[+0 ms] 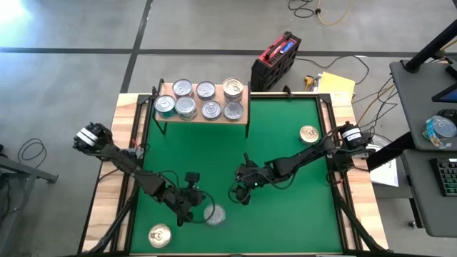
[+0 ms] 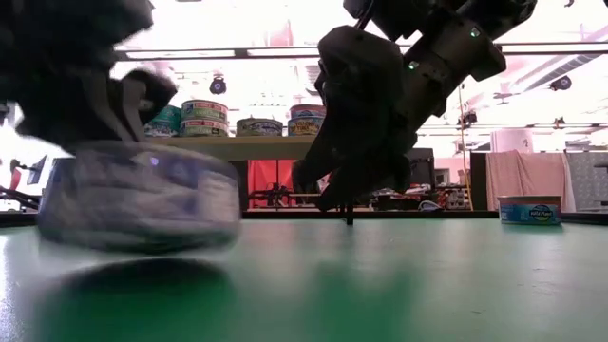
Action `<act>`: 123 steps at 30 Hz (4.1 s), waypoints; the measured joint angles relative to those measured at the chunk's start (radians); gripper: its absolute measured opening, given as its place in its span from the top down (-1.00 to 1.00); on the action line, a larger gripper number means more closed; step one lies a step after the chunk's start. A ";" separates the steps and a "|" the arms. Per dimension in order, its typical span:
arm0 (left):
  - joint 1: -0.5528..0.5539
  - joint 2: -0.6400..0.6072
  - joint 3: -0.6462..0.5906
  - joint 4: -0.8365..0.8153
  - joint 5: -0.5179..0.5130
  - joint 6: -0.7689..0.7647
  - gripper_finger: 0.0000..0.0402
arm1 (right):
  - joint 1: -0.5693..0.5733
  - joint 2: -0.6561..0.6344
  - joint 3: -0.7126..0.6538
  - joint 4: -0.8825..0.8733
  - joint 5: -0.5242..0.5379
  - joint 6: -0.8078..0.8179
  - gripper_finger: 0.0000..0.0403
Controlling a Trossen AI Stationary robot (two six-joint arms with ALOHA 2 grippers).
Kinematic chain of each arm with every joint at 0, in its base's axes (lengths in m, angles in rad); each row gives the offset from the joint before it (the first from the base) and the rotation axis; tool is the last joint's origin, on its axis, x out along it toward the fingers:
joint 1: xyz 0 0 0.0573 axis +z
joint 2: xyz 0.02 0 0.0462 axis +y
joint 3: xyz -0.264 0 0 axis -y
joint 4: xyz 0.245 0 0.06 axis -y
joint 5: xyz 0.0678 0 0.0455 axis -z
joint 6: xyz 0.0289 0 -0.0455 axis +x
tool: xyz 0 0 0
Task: Stack canned seafood by type on shelf
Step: Stack the center dark blue tuna can on top of the dark blue tuna can on the shelf
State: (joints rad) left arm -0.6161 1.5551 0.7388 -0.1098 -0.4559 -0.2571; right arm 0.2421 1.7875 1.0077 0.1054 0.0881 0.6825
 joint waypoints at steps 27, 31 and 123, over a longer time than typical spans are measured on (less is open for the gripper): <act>0.004 0.242 0.192 0.085 0.212 0.107 1.00 | 0.114 -0.005 0.000 -0.022 0.021 0.033 0.15; 0.011 0.237 0.185 0.059 0.180 0.099 1.00 | 0.114 -0.005 0.000 -0.022 0.021 0.033 0.12; 0.001 0.051 -0.062 0.040 0.057 -0.093 1.00 | -0.070 0.260 0.223 0.154 0.030 -0.434 -0.60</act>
State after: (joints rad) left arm -0.6147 1.6058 0.6763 -0.0694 -0.3985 -0.3500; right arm 0.1719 2.0472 1.2306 0.2594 0.1179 0.2482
